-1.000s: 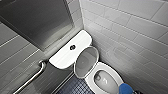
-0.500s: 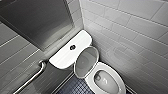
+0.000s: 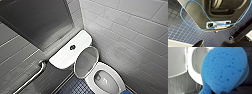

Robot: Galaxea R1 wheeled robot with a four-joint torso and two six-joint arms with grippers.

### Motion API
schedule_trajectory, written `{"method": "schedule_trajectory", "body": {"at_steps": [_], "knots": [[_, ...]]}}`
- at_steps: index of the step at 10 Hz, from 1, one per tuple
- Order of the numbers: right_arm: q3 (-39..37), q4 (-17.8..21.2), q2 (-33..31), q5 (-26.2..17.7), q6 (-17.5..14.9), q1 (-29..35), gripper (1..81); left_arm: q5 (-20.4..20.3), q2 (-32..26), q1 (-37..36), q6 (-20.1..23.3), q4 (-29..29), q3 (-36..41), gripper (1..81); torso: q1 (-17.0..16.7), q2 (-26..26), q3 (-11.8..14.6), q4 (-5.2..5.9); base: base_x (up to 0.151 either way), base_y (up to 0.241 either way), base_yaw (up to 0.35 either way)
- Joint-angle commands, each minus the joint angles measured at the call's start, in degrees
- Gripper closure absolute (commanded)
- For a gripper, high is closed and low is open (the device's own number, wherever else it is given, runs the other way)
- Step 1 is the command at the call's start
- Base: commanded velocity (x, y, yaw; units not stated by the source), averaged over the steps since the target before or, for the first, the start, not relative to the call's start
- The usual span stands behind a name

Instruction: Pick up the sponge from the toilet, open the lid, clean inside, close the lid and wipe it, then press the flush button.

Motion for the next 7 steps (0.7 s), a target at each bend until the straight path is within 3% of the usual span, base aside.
{"method": "schedule_trajectory", "body": {"at_steps": [1, 4, 7], "knots": [[4.03, -1.71, -2.77, -16.04, -0.27, 15.92, 81.1, 5.61, -0.09, 2.18, 0.06, 0.28, -0.08, 1.0, 0.0, 0.0, 0.0, 0.0, 0.0, 0.0, 0.0], [-8.34, -1.71, 8.37, -31.15, 0.26, 26.83, 81.1, 5.61, -0.09, 2.0, 0.06, 0.28, -0.08, 1.0, 0.0, 0.0, 0.0, 0.0, 0.0, 0.0, 0.0], [-18.92, -2.68, 17.99, -37.77, 0.26, 32.28, 81.1, 5.52, -0.09, 1.92, 0.06, 0.28, -0.08, 1.0, 0.0, 0.0, 0.0, 0.0, 0.0, 0.0, 0.0]]}}
